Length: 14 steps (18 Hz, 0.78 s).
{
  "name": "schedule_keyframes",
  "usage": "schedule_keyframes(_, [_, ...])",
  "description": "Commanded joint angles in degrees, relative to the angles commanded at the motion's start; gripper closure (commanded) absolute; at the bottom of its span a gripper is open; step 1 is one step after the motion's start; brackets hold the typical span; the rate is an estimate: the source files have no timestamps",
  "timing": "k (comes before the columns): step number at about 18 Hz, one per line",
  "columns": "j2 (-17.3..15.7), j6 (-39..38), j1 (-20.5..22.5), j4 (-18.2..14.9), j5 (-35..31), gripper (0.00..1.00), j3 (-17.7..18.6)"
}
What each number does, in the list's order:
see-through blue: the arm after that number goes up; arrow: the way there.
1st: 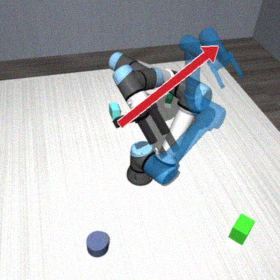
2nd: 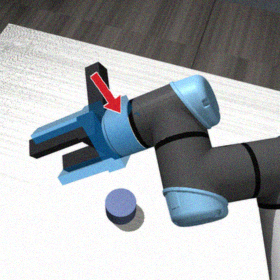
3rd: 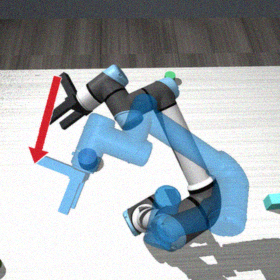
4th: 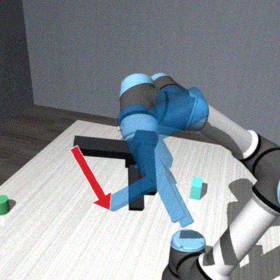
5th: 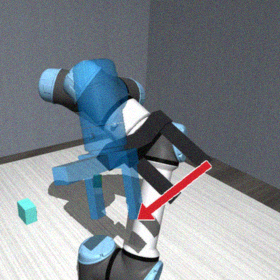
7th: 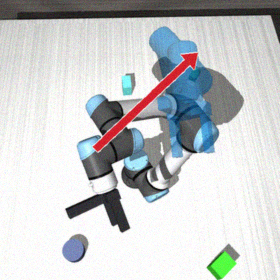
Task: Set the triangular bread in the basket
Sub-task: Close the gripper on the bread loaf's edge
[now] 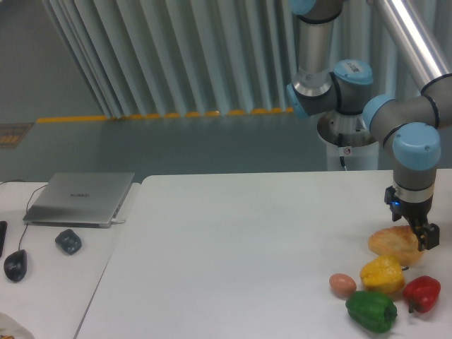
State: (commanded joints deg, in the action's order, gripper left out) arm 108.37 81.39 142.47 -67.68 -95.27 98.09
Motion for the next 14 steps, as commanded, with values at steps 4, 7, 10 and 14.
schedule_keyframes(4, [0.18, -0.18, -0.70, 0.09, -0.97, 0.00, 0.00])
schedule_keyframes(7, [0.53, -0.35, -1.14, 0.18, -1.58, 0.00, 0.00])
schedule_keyframes(10, [0.62, -0.27, -1.14, 0.26, -1.58, 0.00, 0.44])
schedule_keyframes(14, [0.79, -0.09, -1.23, 0.35, -1.67, 0.00, 0.62])
